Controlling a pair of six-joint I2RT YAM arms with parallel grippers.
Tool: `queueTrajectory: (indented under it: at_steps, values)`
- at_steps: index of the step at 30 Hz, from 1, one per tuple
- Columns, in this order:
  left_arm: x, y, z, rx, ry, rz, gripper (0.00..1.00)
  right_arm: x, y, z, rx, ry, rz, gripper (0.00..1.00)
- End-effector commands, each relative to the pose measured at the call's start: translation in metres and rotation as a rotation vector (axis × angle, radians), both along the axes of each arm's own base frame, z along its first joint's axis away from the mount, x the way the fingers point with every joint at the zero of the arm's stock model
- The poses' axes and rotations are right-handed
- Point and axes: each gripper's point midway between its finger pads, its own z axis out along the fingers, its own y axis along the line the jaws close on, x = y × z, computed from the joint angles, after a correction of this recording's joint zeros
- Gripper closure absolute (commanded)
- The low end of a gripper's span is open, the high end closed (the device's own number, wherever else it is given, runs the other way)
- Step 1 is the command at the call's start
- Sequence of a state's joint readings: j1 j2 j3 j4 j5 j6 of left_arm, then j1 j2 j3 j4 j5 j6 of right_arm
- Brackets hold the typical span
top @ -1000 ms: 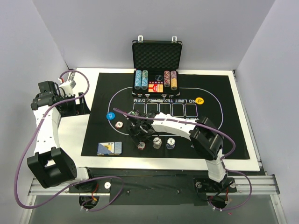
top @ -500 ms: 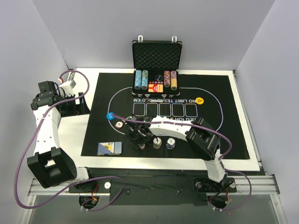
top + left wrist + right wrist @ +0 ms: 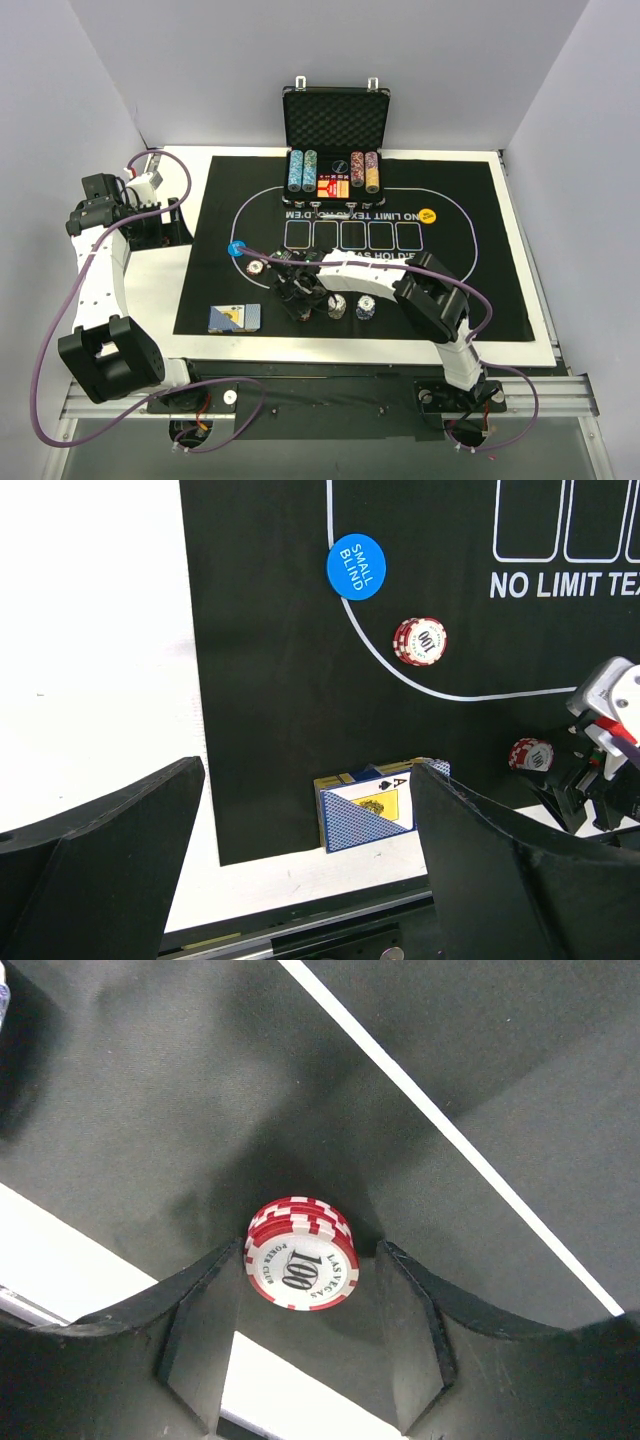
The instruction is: Distribute texas hold em gaming equipment
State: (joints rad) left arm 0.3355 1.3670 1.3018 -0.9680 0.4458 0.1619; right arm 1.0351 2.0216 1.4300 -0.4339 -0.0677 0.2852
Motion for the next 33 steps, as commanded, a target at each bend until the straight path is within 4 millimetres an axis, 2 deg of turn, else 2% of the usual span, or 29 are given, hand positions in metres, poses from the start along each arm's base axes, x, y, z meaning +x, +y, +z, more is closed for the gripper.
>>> queueTrajectory:
  at_steps: [1, 6, 17, 26, 33]
  values:
    - [0.008, 0.003, 0.023, 0.025, -0.084, -0.005, 0.04, -0.007, -0.009, -0.008, -0.044, 0.017, 0.010, 0.52]
    - [0.008, 0.003, 0.023, 0.025, -0.085, -0.004, 0.04, -0.006, -0.008, -0.005, -0.041, 0.008, 0.013, 0.58]
    - [0.006, 0.003, 0.022, 0.022, -0.083, -0.005, 0.04, -0.002, -0.004, 0.018, -0.011, -0.019, 0.023, 0.58]
    - [0.004, 0.001, 0.019, 0.014, -0.076, -0.009, 0.04, -0.001, -0.002, 0.042, 0.017, -0.052, 0.032, 0.58]
    - [0.004, 0.001, 0.021, 0.017, -0.080, -0.011, 0.04, 0.008, 0.001, 0.065, 0.040, -0.104, 0.024, 0.59]
